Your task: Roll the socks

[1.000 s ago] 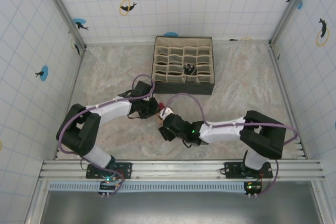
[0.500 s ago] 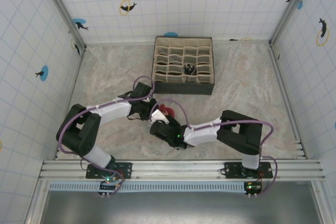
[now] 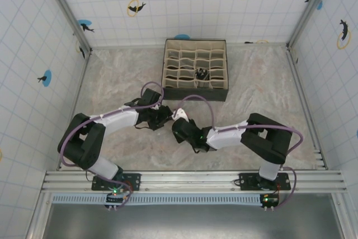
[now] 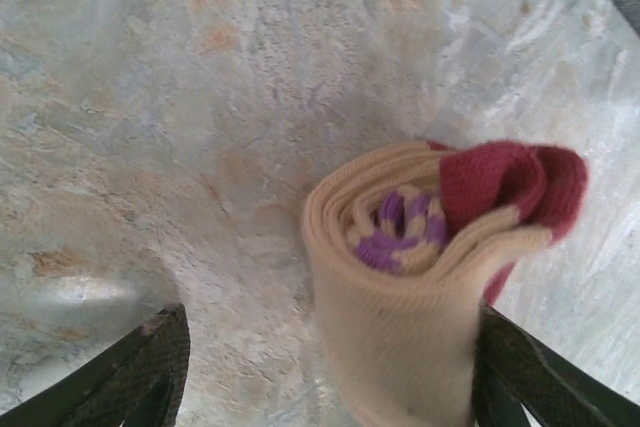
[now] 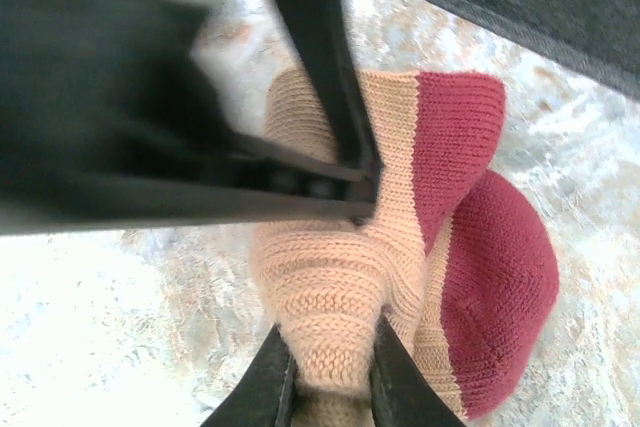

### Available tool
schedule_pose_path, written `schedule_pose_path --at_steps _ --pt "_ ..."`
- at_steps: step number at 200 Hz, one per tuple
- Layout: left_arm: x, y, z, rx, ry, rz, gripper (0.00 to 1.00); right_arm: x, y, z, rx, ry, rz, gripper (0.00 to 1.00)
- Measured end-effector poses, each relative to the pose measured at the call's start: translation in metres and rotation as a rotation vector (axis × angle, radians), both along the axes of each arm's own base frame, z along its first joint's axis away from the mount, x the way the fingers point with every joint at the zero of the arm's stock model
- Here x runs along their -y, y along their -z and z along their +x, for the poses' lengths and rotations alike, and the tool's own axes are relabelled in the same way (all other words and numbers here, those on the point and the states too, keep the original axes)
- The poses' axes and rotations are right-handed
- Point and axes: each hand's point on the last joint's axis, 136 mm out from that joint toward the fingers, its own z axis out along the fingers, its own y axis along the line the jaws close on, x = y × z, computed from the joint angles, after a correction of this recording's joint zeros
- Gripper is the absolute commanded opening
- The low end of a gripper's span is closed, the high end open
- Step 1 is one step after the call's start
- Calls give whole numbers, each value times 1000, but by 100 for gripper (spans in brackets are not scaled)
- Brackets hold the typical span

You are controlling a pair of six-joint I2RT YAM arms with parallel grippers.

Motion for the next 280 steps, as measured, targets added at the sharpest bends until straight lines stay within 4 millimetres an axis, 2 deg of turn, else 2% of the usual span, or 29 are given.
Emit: schedule_pose_path --at_steps 50,108,151,207,257,280 --pt "6 -19 0 81 17 -83 73 28 1 18 -200 86 270 0" --pt "18 -33 6 144 50 -156 70 45 2 21 -426 127 544 0" --pt "22 -17 5 126 62 -146 68 49 2 20 -537 162 639 0" --pt "46 5 -10 101 138 -130 63 51 5 17 -631 212 717 0" --pt "53 2 1 179 115 -153 64 57 7 12 -697 266 785 3" --pt "57 5 7 190 104 -168 60 59 8 9 -716 285 809 4"
